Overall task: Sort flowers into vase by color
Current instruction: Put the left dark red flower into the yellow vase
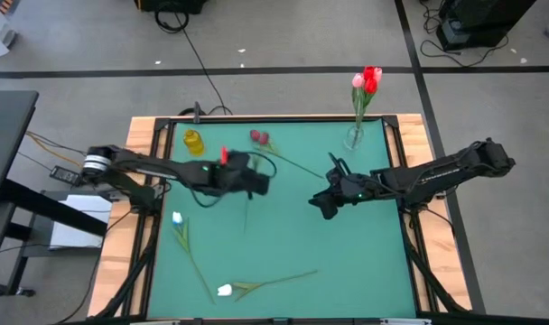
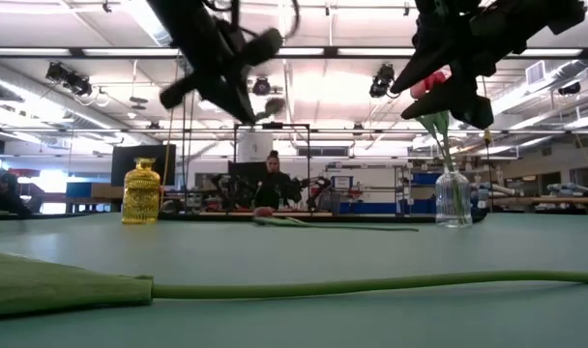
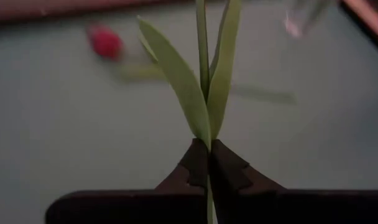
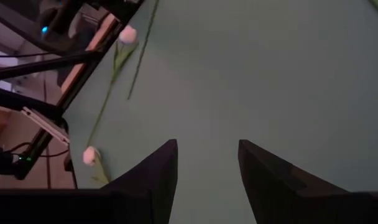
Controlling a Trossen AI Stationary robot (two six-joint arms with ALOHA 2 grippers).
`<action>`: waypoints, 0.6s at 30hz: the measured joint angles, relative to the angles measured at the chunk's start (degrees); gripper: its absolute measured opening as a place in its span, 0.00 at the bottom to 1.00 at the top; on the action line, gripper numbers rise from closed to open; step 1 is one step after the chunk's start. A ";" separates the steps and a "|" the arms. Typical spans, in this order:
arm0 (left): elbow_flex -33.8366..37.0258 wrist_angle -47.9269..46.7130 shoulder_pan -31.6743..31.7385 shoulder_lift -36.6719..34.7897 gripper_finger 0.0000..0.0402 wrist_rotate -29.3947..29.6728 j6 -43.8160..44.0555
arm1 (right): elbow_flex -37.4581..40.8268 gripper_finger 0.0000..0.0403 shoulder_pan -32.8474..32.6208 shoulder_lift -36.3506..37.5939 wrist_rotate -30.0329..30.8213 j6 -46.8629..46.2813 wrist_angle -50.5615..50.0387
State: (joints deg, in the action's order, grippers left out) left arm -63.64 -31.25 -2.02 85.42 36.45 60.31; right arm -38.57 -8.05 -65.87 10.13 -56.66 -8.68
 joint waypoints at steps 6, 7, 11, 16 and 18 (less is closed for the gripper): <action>-0.07 -8.31 5.63 -11.72 0.01 6.74 -12.15 | 0.00 0.44 -0.47 0.20 1.28 -0.22 -0.11; -0.07 -10.82 7.25 -13.87 0.01 7.91 -13.06 | 0.00 0.44 -0.47 0.20 1.35 -0.23 0.03; 0.56 -13.84 14.61 -23.19 0.01 9.68 -19.11 | 0.00 0.44 -0.19 0.20 1.90 -0.21 0.25; 9.69 -2.92 23.23 -33.88 0.01 4.23 -30.61 | 0.00 0.44 1.18 0.20 6.17 2.07 1.28; 14.91 5.28 26.32 -38.00 0.01 1.87 -36.53 | 0.00 0.44 2.10 0.20 7.22 3.75 2.73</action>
State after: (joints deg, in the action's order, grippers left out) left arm -48.73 -25.97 24.30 47.42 38.32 23.78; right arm -38.57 -5.95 -65.67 17.35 -52.91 -5.95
